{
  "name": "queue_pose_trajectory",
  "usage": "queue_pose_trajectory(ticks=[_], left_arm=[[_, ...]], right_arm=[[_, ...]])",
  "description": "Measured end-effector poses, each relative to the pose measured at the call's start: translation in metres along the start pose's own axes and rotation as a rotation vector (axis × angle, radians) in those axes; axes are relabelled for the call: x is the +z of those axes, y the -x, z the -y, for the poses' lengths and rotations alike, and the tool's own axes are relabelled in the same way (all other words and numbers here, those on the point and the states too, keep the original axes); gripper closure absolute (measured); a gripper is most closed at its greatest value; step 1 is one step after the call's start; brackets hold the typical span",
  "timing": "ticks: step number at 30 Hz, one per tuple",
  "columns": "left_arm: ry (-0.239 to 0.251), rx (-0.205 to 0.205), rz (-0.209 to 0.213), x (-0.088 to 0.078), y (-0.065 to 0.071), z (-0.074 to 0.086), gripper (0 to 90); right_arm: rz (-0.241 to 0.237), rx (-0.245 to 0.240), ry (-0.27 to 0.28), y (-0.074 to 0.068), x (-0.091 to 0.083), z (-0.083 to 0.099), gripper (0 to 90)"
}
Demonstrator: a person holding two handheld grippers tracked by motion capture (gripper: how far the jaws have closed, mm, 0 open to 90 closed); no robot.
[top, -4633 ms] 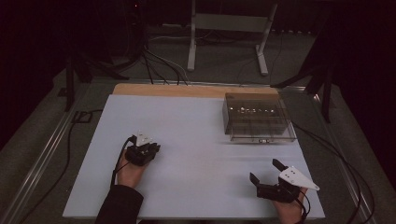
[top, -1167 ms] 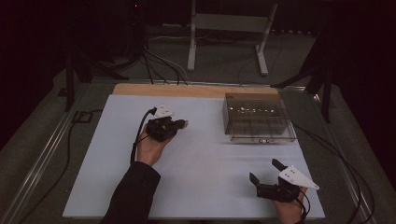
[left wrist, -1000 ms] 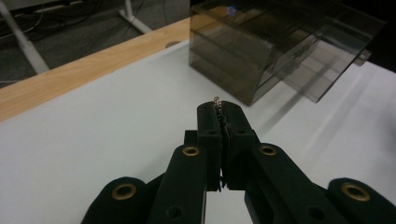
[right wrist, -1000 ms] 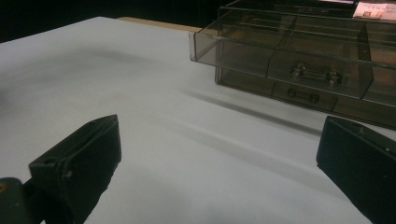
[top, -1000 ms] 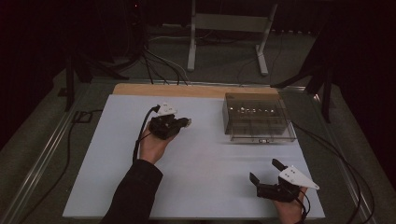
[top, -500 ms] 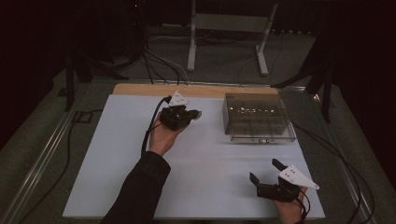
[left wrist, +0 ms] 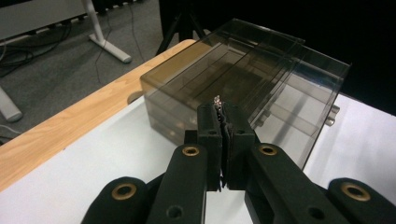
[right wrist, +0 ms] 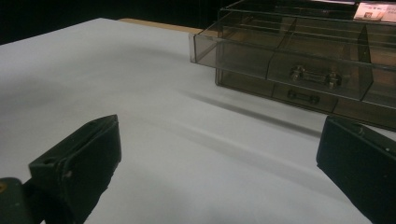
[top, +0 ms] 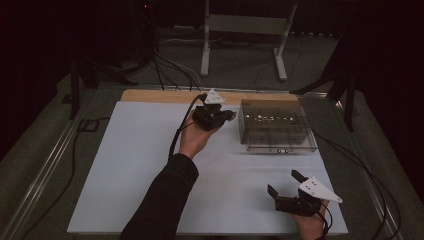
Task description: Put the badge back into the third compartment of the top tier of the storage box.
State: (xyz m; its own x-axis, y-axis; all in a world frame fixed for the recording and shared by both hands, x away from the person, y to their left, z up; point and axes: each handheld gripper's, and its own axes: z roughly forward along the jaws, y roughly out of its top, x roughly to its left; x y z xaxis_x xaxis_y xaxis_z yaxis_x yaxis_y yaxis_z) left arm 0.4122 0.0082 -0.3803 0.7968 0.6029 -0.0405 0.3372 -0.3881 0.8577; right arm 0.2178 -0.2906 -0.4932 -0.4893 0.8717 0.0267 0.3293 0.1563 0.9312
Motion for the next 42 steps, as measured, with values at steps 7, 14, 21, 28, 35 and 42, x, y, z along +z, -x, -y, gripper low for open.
queue_pose_trajectory(ticks=[7,14,21,28,35,42], left_arm=[[0.001,0.017,0.024,0.015,0.009,-0.011,89.1],[0.002,0.025,0.044,0.027,0.018,-0.021,89.1],[0.006,0.032,0.068,0.039,0.028,-0.033,89.1],[0.014,0.043,0.096,0.05,0.041,-0.045,89.1],[0.025,0.043,0.136,0.064,0.055,-0.055,89.0],[0.028,0.043,0.162,0.081,0.069,-0.064,89.1]], right_arm=[[-0.002,0.002,0.0,0.0,0.001,0.0,0.0],[-0.003,0.004,0.0,0.001,0.001,0.0,0.0],[-0.005,0.007,0.001,0.001,0.001,0.0,0.0],[-0.007,0.006,0.0,0.001,0.002,0.0,0.0],[-0.01,0.005,0.0,0.001,0.002,-0.001,0.0],[-0.013,0.007,0.0,0.001,0.002,0.0,0.0]])
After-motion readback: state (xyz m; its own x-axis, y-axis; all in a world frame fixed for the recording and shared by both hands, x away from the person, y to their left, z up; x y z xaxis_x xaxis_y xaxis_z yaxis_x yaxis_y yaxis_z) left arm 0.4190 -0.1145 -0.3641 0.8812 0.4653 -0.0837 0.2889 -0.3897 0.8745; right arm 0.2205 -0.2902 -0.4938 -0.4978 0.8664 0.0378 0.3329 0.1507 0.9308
